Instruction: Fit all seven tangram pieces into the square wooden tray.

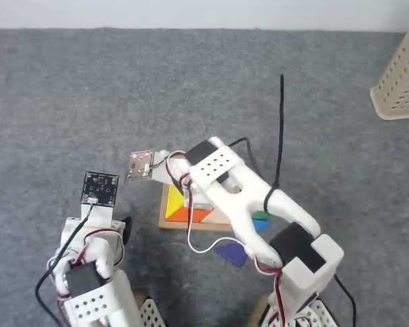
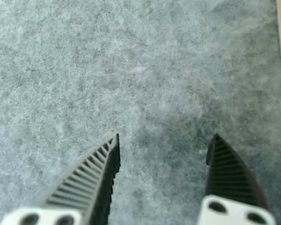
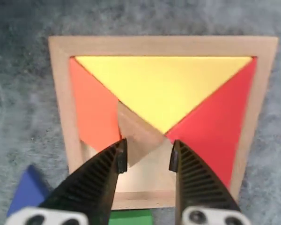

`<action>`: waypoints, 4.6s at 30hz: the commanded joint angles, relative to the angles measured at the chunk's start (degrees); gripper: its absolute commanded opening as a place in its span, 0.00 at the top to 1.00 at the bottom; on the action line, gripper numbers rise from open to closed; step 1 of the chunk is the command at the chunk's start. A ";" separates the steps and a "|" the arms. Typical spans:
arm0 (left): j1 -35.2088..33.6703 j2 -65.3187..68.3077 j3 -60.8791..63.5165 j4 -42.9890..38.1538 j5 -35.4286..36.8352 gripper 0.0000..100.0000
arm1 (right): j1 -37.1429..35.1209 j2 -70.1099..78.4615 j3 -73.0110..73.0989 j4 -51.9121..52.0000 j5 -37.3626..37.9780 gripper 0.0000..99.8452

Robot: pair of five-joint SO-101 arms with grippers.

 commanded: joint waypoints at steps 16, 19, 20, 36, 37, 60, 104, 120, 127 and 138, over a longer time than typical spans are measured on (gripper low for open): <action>0.00 -0.88 -0.48 0.26 -0.62 0.72 | 13.85 -15.25 1.67 3.03 -15.03 0.99; 0.00 -0.88 -0.48 0.26 -0.62 0.72 | 15.96 -20.62 8.26 0.92 -16.79 0.99; 0.00 -0.88 -0.48 0.26 -0.62 0.72 | 16.40 -22.55 10.64 -0.04 -16.88 0.99; -0.09 -0.88 -0.48 0.26 -0.62 0.72 | 24.57 -12.00 18.90 -3.74 -41.85 0.93; -0.09 -0.88 -0.48 0.26 -0.62 0.72 | 24.31 -10.77 18.02 -3.47 -43.25 0.90; -0.09 -0.88 -0.48 0.26 -0.62 0.72 | 35.74 -1.54 10.02 -2.68 -47.30 0.82; -0.18 -0.88 -0.48 0.26 -0.62 0.72 | 33.45 2.42 5.63 -1.89 -50.73 0.99; -0.18 -0.88 -0.48 0.26 -0.62 0.72 | 10.33 -5.41 -0.62 1.10 -23.91 0.99; -0.18 -0.88 -0.48 0.26 -0.62 0.72 | 9.36 1.89 -5.19 1.01 -24.00 0.99; -0.18 -0.88 -0.48 0.26 -0.62 0.72 | 7.43 2.51 -5.36 4.26 -24.09 0.99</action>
